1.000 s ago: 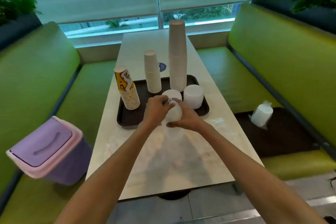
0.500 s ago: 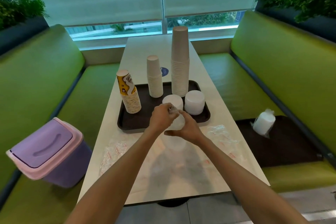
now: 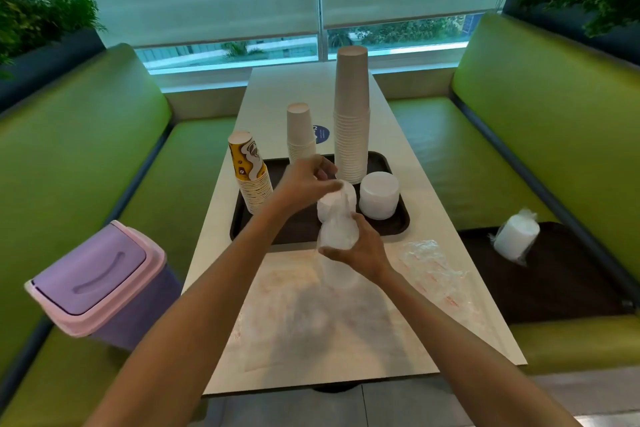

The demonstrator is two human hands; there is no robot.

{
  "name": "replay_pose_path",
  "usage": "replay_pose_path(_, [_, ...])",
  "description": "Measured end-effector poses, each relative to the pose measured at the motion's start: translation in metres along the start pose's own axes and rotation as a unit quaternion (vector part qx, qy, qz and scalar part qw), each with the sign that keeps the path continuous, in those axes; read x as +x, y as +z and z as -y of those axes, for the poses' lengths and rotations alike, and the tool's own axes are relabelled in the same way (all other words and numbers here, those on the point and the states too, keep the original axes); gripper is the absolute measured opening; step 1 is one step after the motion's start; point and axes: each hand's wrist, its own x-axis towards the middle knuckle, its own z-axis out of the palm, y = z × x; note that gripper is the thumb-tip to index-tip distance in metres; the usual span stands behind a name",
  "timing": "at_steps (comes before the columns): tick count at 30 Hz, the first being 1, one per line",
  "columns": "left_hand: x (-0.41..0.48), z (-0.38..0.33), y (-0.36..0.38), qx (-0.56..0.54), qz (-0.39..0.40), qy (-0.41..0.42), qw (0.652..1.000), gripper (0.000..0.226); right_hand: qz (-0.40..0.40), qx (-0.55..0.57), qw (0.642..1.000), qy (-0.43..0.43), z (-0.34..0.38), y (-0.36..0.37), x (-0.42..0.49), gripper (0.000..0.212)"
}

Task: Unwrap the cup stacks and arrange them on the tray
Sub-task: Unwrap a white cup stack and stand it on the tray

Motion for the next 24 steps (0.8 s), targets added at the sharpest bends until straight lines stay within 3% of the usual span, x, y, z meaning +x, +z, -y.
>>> replay_pose_path(3, [-0.007, 0.013, 0.025, 0.084, 0.069, -0.036, 0.993, 0.069, -0.015, 0.007, 1.0, -0.018, -0.002, 0.004, 0.0, 0.094])
replay_pose_path(4, [-0.01, 0.017, 0.033, 0.085, 0.082, -0.042, 0.992, 0.065, -0.018, 0.01, 1.0, -0.013, -0.002, 0.005, 0.0, 0.097])
replay_pose_path(7, [-0.01, 0.026, 0.033, 0.021, 0.044, -0.03, 0.998, 0.019, -0.034, 0.028, 0.999, -0.006, -0.006, 0.007, -0.001, 0.103])
replay_pose_path(9, [-0.012, 0.029, 0.024, -0.068, -0.004, -0.032, 0.997, 0.009, -0.043, 0.03, 0.998, -0.019, -0.01, 0.009, -0.003, 0.104])
replay_pose_path(12, [-0.018, 0.038, 0.018, -0.196, -0.062, -0.105, 0.973, 0.023, -0.051, 0.054, 0.997, -0.018, -0.019, 0.013, -0.007, 0.1])
replay_pose_path(17, [-0.031, 0.059, 0.051, -0.299, 0.032, -0.272, 0.914, 0.061, -0.051, 0.069, 0.996, -0.006, -0.03, 0.021, -0.008, 0.098])
replay_pose_path(24, [-0.038, 0.08, 0.081, -0.412, 0.074, -0.31, 0.854, 0.078, -0.01, 0.059, 0.998, 0.011, -0.046, 0.026, -0.008, 0.101])
